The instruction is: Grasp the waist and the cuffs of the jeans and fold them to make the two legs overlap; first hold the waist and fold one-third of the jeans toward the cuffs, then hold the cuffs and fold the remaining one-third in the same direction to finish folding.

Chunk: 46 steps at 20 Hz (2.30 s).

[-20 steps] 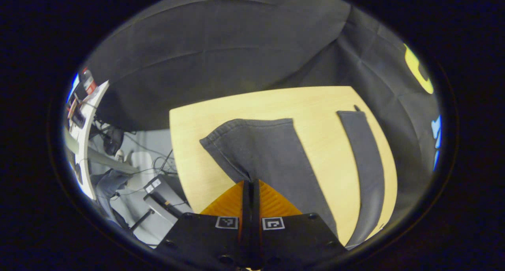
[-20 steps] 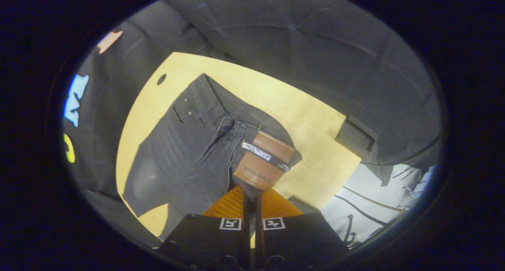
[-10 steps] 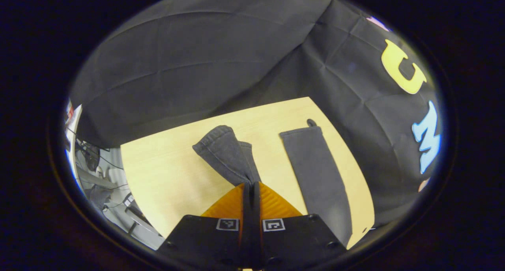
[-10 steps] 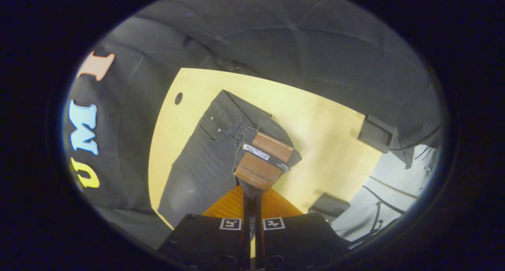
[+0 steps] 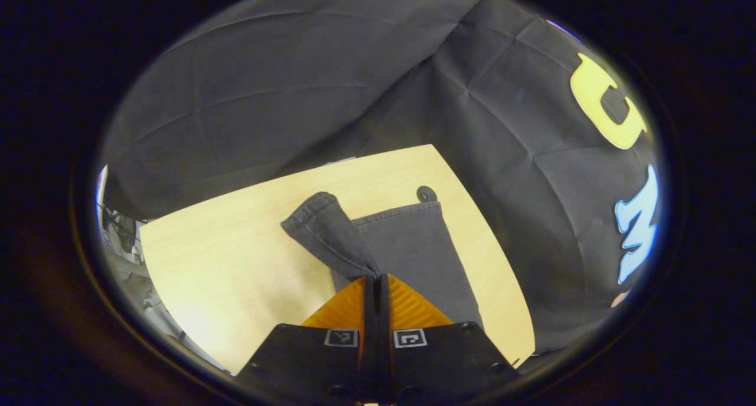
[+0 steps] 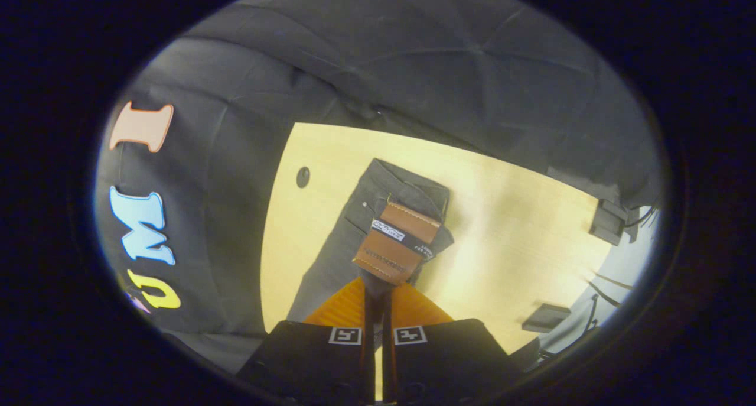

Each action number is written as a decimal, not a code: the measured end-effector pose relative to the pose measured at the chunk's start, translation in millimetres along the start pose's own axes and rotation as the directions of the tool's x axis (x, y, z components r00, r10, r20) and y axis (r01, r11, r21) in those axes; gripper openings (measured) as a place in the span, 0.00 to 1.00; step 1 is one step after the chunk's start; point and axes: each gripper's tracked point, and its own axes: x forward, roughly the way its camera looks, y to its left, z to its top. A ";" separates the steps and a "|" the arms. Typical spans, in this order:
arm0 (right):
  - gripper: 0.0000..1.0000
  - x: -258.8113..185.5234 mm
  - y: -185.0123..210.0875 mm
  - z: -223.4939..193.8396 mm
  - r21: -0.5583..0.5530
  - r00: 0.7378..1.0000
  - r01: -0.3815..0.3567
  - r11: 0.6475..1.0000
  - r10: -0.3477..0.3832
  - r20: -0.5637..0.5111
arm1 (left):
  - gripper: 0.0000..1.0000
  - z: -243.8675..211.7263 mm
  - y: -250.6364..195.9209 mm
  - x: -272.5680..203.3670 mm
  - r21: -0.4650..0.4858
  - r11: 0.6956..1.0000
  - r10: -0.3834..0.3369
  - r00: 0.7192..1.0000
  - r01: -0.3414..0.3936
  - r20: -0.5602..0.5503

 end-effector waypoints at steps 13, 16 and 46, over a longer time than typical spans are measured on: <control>0.05 133.7 56.2 52.0 0.063 0.997 0.051 0.997 -0.054 0.050 | 0.07 -5.7 -84.7 151.0 0.074 0.997 0.022 0.995 -0.015 -0.097; 0.12 142.5 69.7 59.2 0.052 0.996 -0.034 0.998 0.030 0.079 | 0.09 -3.0 -94.9 154.2 0.156 0.988 0.014 0.993 0.004 -0.114; 0.97 123.0 -31.5 77.7 0.119 0.989 0.002 0.993 -0.019 0.147 | 1.00 -65.6 20.2 -296.2 0.524 0.836 -0.441 0.770 0.165 0.461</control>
